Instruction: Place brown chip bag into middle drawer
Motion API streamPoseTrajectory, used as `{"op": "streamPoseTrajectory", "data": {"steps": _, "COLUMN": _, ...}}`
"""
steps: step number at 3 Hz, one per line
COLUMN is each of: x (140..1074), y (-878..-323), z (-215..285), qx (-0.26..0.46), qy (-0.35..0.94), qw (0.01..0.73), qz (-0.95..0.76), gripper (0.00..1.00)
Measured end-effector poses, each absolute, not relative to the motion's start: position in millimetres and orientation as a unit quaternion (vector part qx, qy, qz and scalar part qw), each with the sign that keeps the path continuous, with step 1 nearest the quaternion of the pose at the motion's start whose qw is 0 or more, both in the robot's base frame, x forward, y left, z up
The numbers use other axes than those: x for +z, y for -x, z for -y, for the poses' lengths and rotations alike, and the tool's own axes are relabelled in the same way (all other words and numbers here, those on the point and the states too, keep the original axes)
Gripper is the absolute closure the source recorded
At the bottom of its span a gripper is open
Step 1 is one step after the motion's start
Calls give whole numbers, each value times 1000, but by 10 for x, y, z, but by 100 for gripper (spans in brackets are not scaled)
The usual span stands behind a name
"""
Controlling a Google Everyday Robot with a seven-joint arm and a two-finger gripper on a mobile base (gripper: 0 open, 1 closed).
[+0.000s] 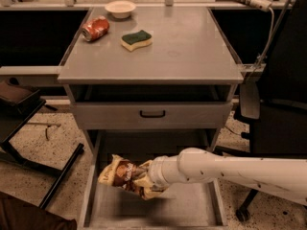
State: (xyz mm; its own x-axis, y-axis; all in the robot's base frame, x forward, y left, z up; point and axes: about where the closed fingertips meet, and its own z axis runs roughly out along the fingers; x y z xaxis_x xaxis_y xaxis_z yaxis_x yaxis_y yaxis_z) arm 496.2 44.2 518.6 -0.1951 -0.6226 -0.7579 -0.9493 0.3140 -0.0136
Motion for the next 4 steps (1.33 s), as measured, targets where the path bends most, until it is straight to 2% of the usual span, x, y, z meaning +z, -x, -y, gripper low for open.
{"op": "streamPoseTrajectory", "data": {"steps": 2, "x": 4338, "y": -5068, "z": -627, "qx": 256, "qy": 503, "qw": 325, "qz": -759, "gripper": 100}}
{"op": "streamPoseTrajectory", "data": {"steps": 3, "x": 4289, "y": -5039, "z": -641, "qx": 261, "qy": 501, "qw": 322, "qz": -760, "gripper": 82}}
{"op": "streamPoseTrajectory", "data": {"steps": 4, "x": 4288, "y": -5039, "z": -641, "qx": 261, "qy": 501, "qw": 322, "qz": -760, "gripper": 58}}
